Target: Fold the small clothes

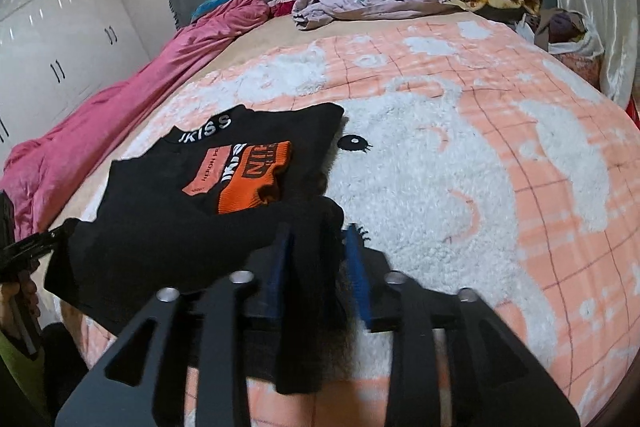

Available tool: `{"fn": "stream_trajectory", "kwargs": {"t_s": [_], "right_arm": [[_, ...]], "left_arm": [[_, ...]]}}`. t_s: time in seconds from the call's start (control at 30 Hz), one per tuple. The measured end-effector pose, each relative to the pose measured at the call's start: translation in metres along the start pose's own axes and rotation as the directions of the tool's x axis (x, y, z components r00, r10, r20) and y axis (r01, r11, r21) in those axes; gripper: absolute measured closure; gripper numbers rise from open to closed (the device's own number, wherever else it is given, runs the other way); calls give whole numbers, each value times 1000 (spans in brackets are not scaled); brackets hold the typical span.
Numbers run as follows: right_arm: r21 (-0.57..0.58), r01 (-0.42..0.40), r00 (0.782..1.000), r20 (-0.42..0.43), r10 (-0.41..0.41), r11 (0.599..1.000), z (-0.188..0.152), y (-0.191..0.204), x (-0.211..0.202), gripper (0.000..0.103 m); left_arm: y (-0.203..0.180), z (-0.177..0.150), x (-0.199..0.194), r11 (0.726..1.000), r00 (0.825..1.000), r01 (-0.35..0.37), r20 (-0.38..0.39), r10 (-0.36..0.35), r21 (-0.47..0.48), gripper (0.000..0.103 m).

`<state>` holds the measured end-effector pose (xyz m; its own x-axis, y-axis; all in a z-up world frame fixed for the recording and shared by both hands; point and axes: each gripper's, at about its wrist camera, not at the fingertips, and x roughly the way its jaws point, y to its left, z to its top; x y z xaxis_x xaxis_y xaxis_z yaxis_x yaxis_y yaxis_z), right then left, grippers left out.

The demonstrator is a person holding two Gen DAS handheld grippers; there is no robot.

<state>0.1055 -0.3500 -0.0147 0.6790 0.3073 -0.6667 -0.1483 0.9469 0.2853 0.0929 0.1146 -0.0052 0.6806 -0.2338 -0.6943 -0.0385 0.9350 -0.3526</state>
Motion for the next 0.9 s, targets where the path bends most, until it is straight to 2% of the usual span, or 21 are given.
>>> {"fn": "stream_trajectory", "kwargs": {"t_s": [0.17, 0.33, 0.53, 0.73, 0.8, 0.83, 0.87, 0.9], "right_arm": [[24, -11, 1000, 21, 11, 1000, -8, -2, -21, 65], [-11, -23, 1000, 15, 23, 1000, -22, 7, -39, 64], [-72, -17, 1000, -15, 16, 997, -36, 18, -46, 63], [-74, -17, 999, -43, 14, 997, -41, 16, -38, 63], [-73, -18, 999, -48, 15, 997, -41, 15, -34, 63], [-73, -26, 998, -55, 22, 997, -41, 16, -32, 64], [-74, -33, 998, -60, 29, 997, -41, 16, -30, 72], [-76, -42, 997, -65, 38, 996, -41, 17, -28, 81]], "left_arm": [[-4, -4, -25, 1000, 999, 2, 47, -2, 6, 53], [-12, -17, -43, 998, 999, -19, 42, 17, 52, 44], [-15, -41, -44, 997, 1000, -13, -5, 13, 75, 42], [-17, -61, -21, 996, 995, -30, -92, 38, 89, 42], [-20, -63, -18, 995, 994, -28, -98, 38, 95, 48], [-22, -63, -17, 994, 994, -27, -99, 38, 104, 66], [-23, -63, -17, 994, 994, -25, -100, 36, 110, 85], [-24, -63, -17, 993, 994, -24, -100, 36, 117, 92]]}}
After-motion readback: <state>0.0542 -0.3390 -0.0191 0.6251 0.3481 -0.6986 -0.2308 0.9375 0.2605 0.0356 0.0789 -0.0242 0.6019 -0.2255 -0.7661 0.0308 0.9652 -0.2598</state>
